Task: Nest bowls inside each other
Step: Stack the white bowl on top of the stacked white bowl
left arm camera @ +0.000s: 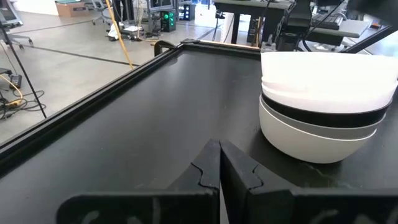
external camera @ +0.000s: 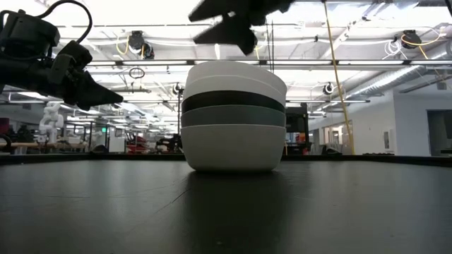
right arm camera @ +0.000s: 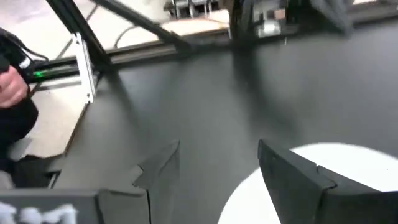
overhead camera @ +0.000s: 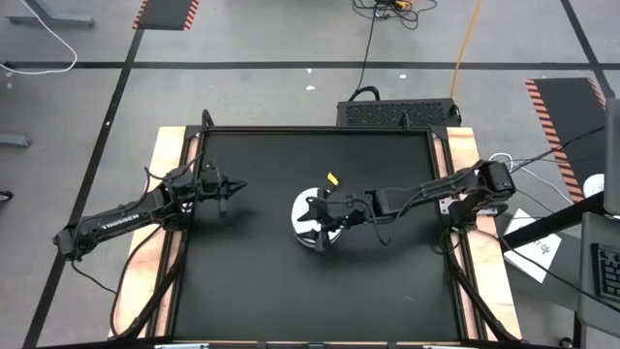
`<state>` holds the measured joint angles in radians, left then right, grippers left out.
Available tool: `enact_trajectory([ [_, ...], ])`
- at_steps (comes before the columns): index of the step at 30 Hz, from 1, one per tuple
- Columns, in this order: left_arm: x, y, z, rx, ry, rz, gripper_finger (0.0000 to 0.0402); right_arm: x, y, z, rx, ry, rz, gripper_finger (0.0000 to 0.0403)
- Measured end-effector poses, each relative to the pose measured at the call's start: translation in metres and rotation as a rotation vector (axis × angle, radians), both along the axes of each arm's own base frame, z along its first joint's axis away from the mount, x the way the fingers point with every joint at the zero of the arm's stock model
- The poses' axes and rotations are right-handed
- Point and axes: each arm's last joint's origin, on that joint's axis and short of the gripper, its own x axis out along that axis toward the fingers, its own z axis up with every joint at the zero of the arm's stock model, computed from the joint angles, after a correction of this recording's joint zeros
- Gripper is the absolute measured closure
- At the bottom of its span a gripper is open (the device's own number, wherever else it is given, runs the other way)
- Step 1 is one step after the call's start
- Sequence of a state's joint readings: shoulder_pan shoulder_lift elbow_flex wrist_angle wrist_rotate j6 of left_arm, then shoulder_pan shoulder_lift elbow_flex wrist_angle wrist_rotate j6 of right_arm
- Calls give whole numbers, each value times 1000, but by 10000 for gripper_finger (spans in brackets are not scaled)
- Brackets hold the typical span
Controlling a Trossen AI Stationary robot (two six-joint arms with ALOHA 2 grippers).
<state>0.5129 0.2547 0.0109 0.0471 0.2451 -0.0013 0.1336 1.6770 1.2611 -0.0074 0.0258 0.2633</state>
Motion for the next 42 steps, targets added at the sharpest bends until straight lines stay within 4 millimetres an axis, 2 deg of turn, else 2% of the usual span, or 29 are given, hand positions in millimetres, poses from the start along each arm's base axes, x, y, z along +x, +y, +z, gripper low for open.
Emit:
enact_trajectory([
  [3,0,0,0,0,0,0,398,-6,-10,-9,16,49,-44,197],
  [6,0,0,0,-2,0,-2,398,-11,-14,-7,30,39,-84,197],
  [12,0,0,0,-10,-4,-15,398,-16,-9,-23,56,87,-116,197],
  [19,0,0,0,-10,-5,-15,398,-19,-1,-28,85,74,-109,197],
  [31,0,0,0,-12,-5,-15,398,-24,-3,-40,121,102,-135,197],
  [42,0,0,0,-21,-8,-14,398,-25,-3,-41,108,109,-131,197],
])
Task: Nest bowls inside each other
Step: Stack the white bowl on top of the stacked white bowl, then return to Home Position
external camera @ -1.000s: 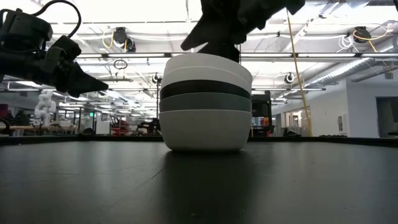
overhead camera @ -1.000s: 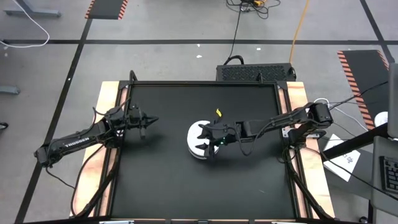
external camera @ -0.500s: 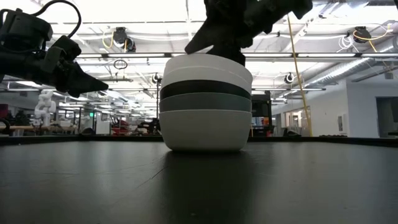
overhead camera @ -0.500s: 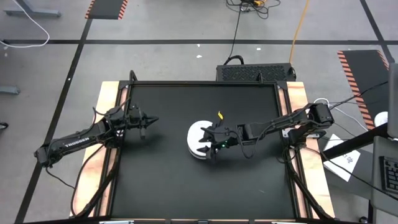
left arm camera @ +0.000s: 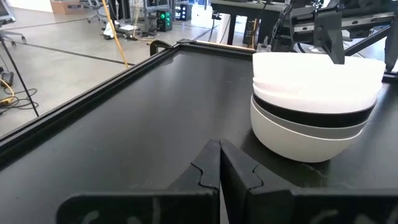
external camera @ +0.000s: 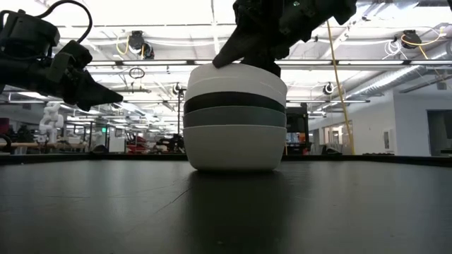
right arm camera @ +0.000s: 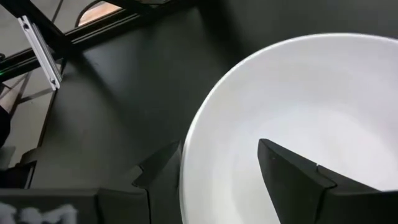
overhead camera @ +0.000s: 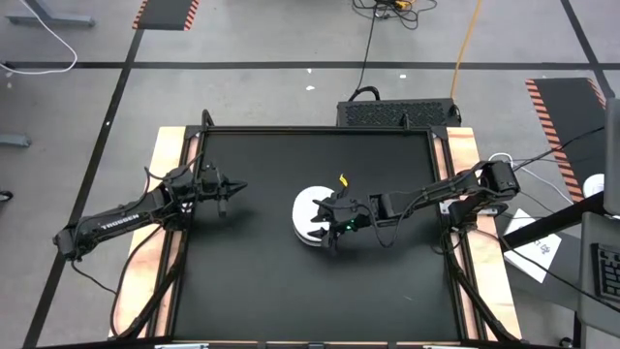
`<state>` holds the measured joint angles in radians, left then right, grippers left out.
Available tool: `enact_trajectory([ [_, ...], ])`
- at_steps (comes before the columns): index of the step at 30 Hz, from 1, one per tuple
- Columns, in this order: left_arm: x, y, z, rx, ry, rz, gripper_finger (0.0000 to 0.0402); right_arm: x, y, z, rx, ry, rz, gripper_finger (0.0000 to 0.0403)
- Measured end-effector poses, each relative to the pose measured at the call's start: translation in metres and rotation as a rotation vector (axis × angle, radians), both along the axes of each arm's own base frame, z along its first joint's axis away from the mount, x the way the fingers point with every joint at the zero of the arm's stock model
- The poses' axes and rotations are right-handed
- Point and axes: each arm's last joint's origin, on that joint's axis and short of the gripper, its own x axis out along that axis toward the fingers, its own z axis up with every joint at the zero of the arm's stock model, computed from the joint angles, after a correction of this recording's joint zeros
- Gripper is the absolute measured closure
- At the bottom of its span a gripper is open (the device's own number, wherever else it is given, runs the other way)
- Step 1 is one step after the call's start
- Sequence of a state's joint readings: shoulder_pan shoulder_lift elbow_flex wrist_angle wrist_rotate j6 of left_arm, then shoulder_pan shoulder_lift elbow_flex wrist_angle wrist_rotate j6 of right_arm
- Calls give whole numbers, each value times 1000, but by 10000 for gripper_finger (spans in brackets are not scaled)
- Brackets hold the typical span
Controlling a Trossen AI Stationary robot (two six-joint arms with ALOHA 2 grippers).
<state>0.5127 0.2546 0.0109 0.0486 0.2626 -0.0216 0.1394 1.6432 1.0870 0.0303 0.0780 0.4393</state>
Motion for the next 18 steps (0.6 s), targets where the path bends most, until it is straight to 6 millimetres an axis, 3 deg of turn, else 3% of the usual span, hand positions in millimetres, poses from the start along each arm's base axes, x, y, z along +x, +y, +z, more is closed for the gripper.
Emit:
enact_trajectory([
  [12,1,-2,1,6,-14,-93,379,1,-14,5,-72,-32,16,190],
  [18,1,-3,2,18,-20,-111,363,-9,-14,30,-133,-110,53,184],
])
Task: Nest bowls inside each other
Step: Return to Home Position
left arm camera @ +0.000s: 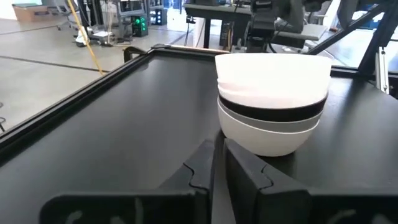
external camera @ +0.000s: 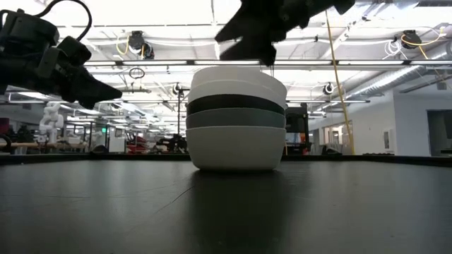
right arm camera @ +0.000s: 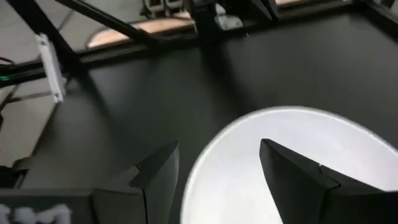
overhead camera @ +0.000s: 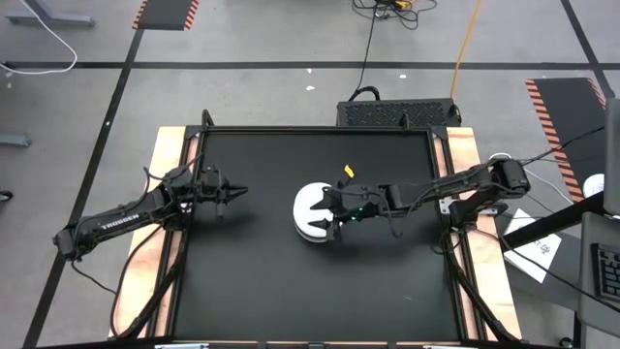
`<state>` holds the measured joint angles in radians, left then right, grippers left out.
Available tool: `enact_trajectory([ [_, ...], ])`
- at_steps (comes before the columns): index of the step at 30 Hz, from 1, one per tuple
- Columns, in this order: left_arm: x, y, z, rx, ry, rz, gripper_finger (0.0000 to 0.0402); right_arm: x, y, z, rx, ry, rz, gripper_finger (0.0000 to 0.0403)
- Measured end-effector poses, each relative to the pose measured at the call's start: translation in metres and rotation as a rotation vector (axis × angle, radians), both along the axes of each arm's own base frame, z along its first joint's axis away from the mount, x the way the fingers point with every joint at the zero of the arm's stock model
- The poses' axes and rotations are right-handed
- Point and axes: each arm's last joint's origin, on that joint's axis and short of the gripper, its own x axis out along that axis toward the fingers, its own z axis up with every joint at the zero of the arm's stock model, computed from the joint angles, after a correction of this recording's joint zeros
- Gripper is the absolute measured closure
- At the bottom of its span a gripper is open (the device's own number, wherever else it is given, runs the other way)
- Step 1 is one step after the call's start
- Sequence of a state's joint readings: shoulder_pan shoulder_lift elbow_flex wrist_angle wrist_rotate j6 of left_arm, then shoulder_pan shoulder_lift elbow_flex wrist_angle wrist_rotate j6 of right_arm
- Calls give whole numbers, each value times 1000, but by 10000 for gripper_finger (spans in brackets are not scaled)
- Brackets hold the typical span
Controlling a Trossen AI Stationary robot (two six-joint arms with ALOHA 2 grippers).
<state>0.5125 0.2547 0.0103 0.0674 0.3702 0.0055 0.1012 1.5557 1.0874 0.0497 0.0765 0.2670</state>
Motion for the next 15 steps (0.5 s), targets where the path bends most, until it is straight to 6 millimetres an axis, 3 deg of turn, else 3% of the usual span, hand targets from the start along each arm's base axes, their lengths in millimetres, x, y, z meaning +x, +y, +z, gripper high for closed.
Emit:
enact_trajectory([
  [8,1,0,5,31,-49,-30,344,-25,9,27,-19,-6,43,184],
  [15,1,-2,10,42,-98,-92,344,-75,8,17,-48,-4,-38,213],
])
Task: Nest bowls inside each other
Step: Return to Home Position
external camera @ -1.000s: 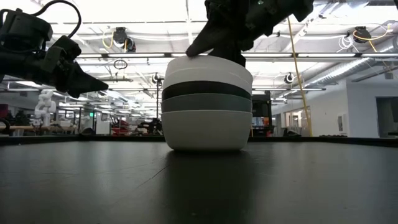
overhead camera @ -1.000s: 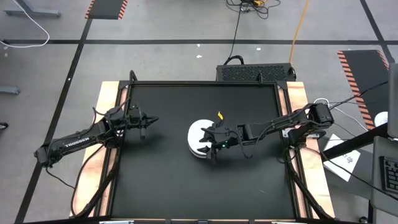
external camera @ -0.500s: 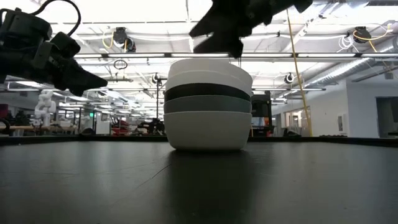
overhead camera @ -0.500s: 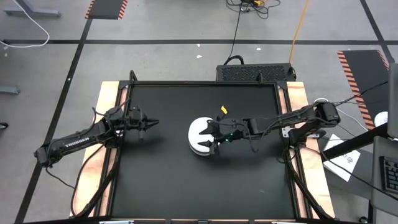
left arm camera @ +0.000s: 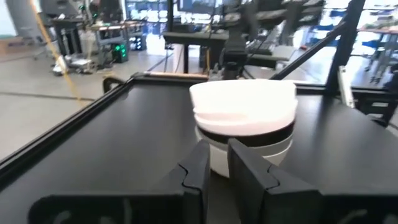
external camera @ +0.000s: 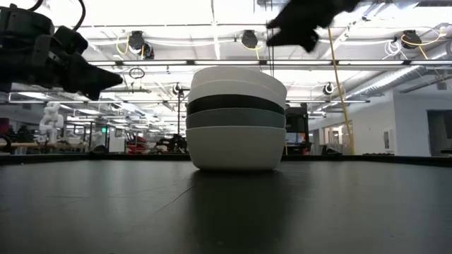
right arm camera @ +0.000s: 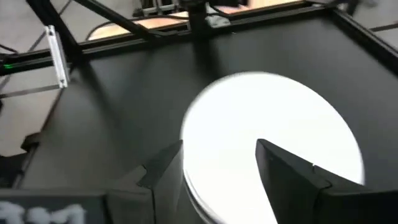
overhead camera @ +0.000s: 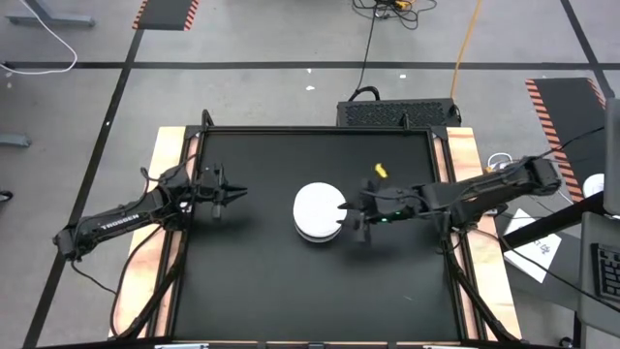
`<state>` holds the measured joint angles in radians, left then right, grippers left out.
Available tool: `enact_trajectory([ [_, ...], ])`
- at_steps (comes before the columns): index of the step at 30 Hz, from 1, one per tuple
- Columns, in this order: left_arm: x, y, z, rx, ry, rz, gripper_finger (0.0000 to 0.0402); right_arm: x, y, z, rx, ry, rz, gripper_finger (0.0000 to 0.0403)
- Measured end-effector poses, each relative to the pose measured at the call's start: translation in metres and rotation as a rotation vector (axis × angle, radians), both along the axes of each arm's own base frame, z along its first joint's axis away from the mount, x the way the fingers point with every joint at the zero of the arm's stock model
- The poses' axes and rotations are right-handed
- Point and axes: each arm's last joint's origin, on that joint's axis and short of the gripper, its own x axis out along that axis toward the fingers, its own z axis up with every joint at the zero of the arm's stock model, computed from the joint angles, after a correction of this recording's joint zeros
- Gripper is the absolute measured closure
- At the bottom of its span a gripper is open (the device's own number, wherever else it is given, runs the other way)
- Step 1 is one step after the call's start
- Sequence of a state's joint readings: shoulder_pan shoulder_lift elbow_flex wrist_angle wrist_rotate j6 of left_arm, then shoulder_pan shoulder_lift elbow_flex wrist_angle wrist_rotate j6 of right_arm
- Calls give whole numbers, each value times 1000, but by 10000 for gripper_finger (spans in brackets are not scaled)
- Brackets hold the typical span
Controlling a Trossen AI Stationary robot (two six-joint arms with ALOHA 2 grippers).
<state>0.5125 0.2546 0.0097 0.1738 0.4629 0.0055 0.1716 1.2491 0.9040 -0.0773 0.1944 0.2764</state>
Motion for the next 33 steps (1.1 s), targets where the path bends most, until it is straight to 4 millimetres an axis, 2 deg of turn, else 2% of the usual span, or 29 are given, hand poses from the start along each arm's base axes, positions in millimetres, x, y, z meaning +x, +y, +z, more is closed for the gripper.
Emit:
enact_trajectory([
  [5,0,-2,2,6,-17,-41,393,-46,-8,-16,13,-113,-40,290],
  [8,1,-3,0,1,0,-52,398,-70,-10,-27,22,-177,-23,367],
  [10,1,-3,-1,-6,12,-39,399,-85,-12,-35,16,-186,-11,392],
  [15,2,-6,-1,12,26,-83,400,-111,-13,-46,40,-247,-1,401],
  [20,3,-9,8,3,26,-93,400,-129,-18,-62,32,-295,-56,402],
  [27,4,-16,33,68,-43,-89,401,-144,-22,-85,14,-431,-95,403],
  [31,6,-25,35,54,-63,-149,401,-150,-24,-99,31,-445,-103,403],
  [33,7,-31,36,52,-67,-165,401,-151,-24,-98,43,-460,-106,403],
])
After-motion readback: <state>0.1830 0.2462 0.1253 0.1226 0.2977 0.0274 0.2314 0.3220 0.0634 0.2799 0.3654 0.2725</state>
